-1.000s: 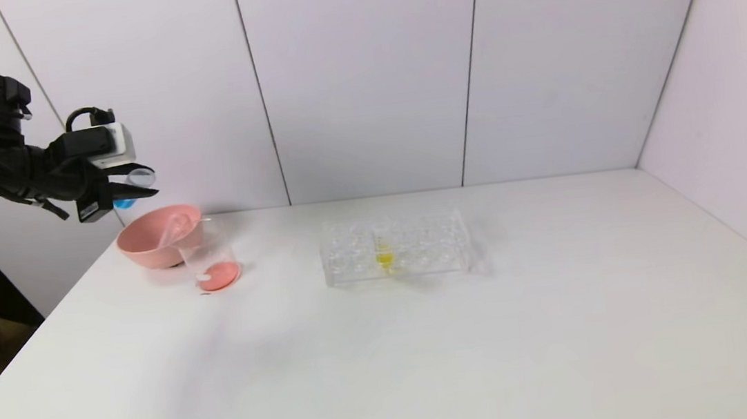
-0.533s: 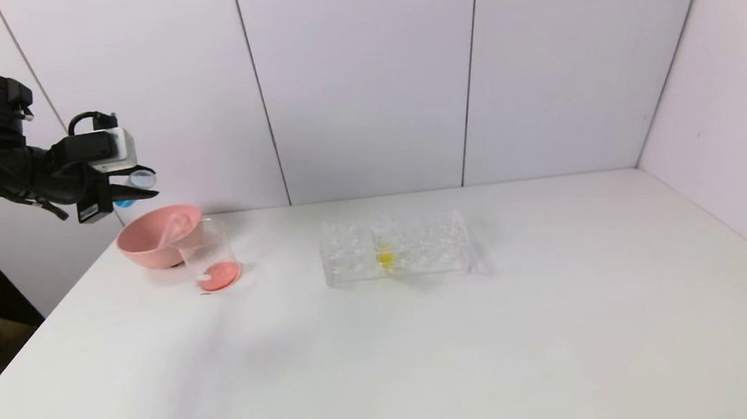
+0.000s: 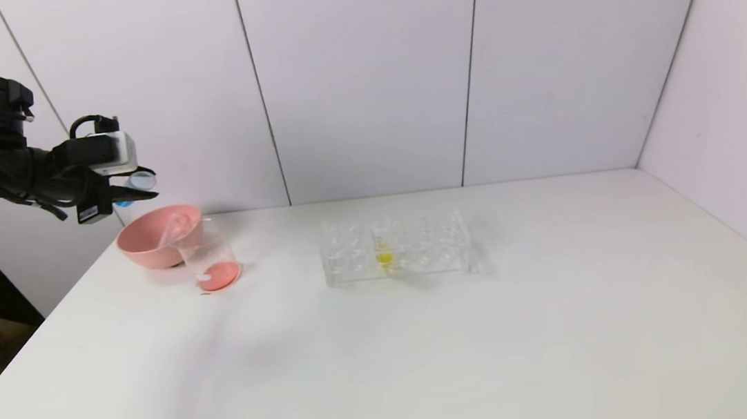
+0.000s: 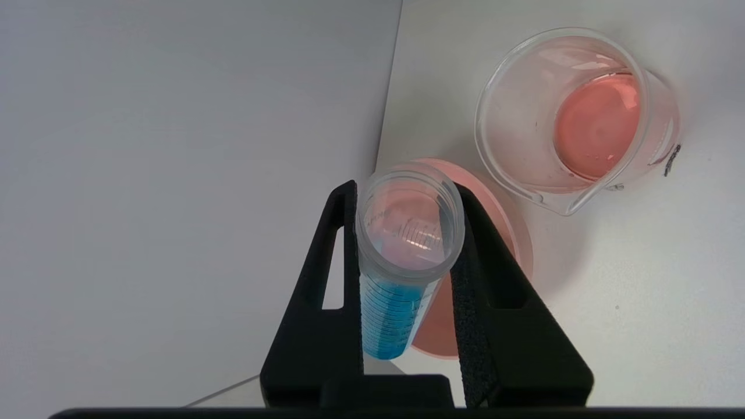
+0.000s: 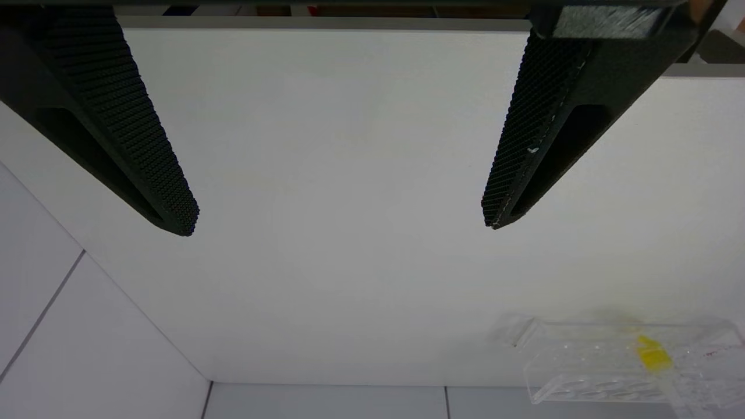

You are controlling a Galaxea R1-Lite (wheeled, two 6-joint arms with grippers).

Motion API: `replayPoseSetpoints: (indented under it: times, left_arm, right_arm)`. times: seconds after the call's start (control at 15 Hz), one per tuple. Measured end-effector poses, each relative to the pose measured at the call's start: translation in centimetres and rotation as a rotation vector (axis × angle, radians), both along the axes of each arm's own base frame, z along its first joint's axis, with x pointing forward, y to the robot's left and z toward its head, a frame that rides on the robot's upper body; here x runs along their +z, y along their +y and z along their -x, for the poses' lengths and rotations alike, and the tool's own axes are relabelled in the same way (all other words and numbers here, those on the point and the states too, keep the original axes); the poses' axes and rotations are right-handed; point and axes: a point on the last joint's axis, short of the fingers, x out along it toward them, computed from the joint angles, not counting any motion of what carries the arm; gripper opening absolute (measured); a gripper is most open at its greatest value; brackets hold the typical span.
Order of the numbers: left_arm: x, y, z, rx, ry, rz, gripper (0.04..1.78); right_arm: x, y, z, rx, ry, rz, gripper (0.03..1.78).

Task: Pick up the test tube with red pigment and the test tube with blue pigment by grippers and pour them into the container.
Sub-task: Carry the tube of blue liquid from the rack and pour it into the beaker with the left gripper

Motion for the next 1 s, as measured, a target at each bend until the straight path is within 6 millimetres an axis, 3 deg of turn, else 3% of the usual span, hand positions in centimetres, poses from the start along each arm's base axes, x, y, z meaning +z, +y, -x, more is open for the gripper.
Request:
replayPoseSetpoints:
  times: [1.0]
  left_arm:
    - [-0.55,0.17,-0.47,0.002,0.003,-0.090,0.45]
  right_arm:
    - [0.00,0.00,0.00,0.000,0.000,0.000,1.77]
